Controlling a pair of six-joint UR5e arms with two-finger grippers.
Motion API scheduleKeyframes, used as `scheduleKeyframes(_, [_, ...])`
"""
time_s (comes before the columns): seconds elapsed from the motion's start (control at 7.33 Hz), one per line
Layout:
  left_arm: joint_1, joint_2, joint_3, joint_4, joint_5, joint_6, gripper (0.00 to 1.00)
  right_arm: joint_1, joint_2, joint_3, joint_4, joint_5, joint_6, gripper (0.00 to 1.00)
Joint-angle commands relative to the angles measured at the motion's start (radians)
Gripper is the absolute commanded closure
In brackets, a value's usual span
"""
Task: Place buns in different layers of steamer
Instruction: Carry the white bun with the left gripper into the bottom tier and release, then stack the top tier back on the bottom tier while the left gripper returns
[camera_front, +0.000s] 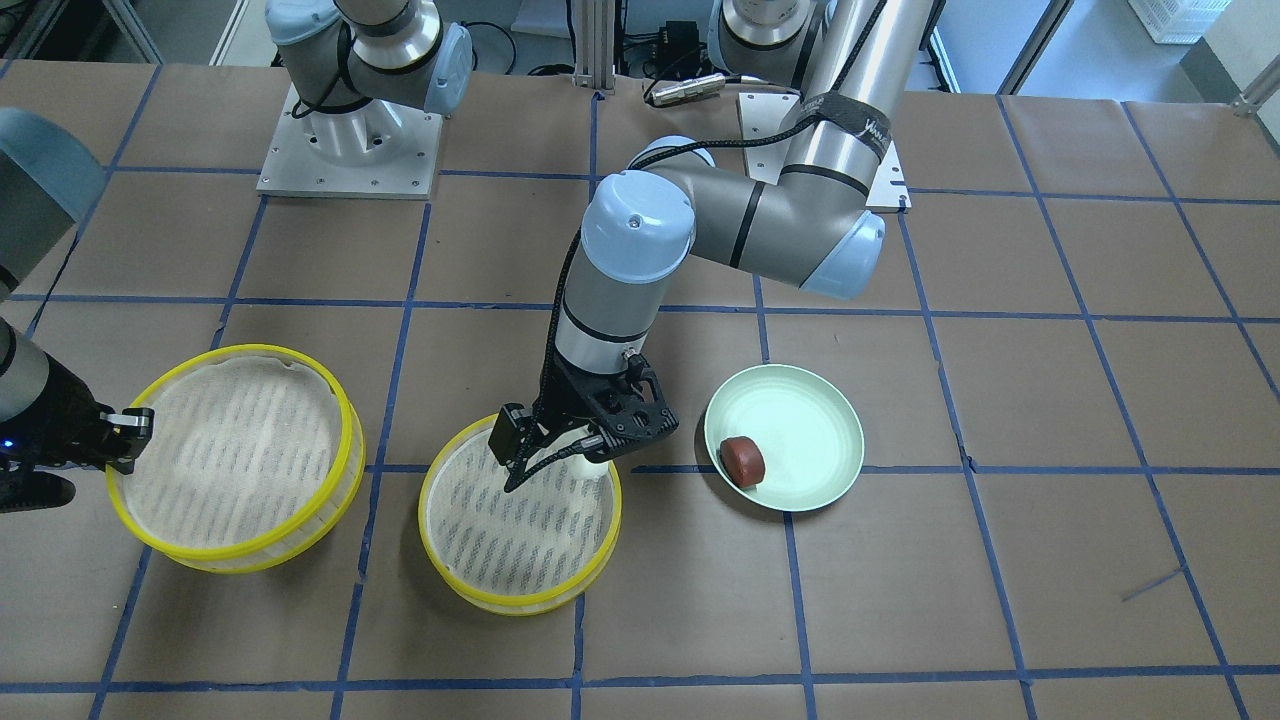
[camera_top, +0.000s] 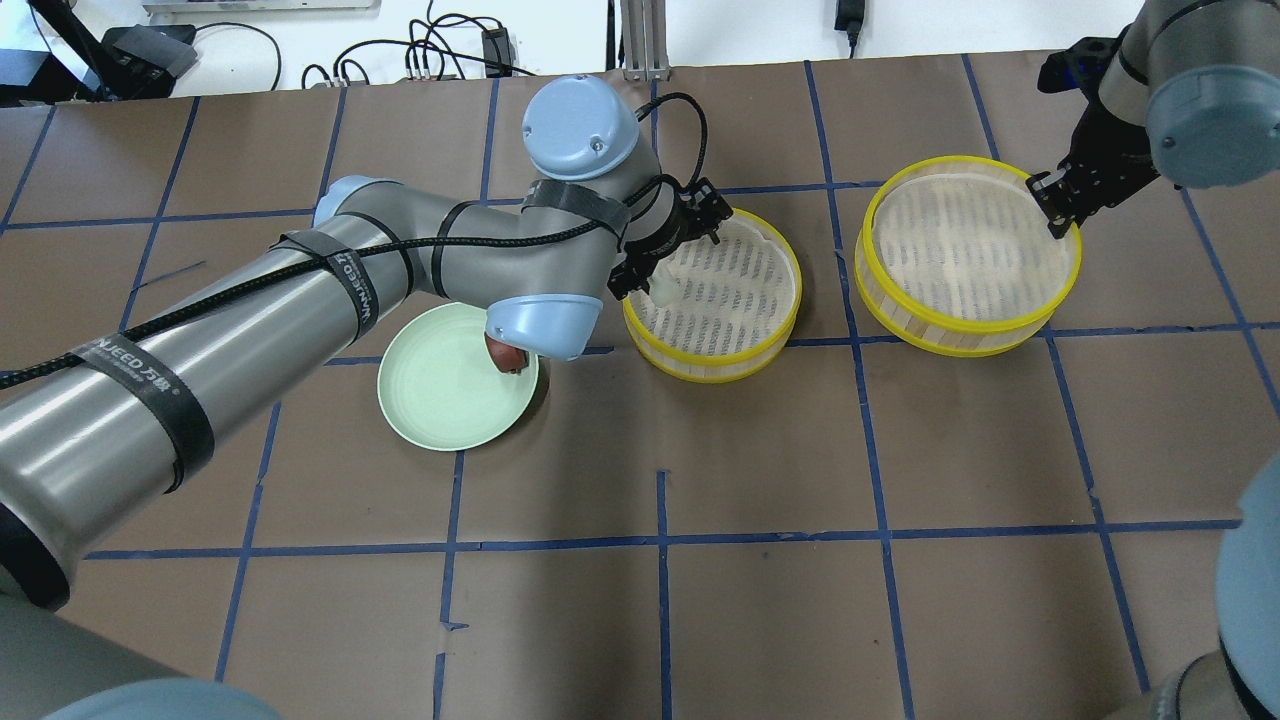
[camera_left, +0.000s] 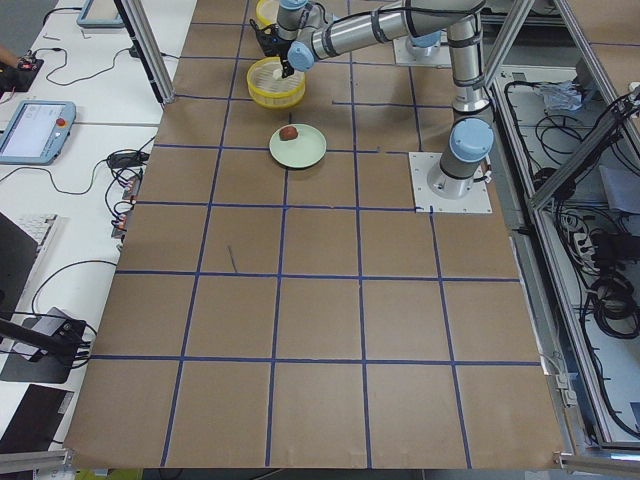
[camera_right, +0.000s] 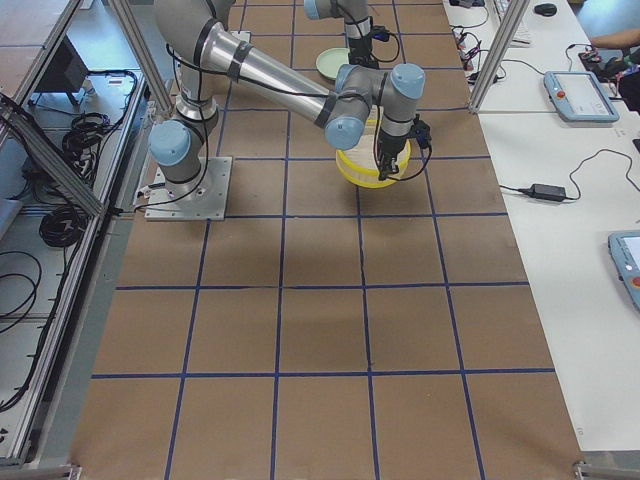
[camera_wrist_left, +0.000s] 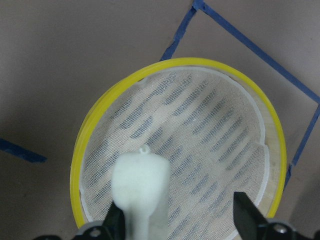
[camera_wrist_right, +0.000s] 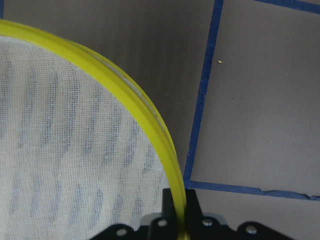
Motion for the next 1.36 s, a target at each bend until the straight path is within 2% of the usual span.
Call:
scheduleKeyframes(0.0, [0.001, -0.003, 0.001, 0.0, 0.0, -0.011, 0.0, 0.0, 0.0, 0.0, 0.002, 0.001, 0.001, 0.95])
scheduleKeyframes(0.41, [0.001, -0.003, -0.004, 0.002, 0.0, 0.001, 0.0, 0.002, -0.003, -0.002, 0.0, 0.002, 0.006, 0.95])
scheduleKeyframes(0.55, [0.006, 0.01, -0.03, 0.002, 0.017, 0.122, 0.0, 0.012, -0.014, -0.008, 0.003, 0.002, 0.036, 0.95])
scheduleKeyframes(0.68, [0.033, 0.016, -0.056, -0.002, 0.114, 0.384, 0.0, 0.04, -0.015, -0.008, 0.006, 0.004, 0.119, 0.95])
scheduleKeyframes(0.82, [0.076, 0.028, -0.087, 0.0, 0.164, 0.5, 0.0, 0.087, -0.014, -0.008, 0.005, 0.001, 0.176, 0.95])
scheduleKeyframes(0.95, [0.117, 0.036, -0.116, 0.0, 0.166, 0.511, 0.0, 0.133, -0.015, -0.008, 0.015, -0.001, 0.257, 0.95])
scheduleKeyframes(1.23, [0.209, 0.078, -0.176, 0.003, 0.163, 0.696, 0.0, 0.251, -0.018, -0.009, 0.017, -0.001, 0.462, 0.95])
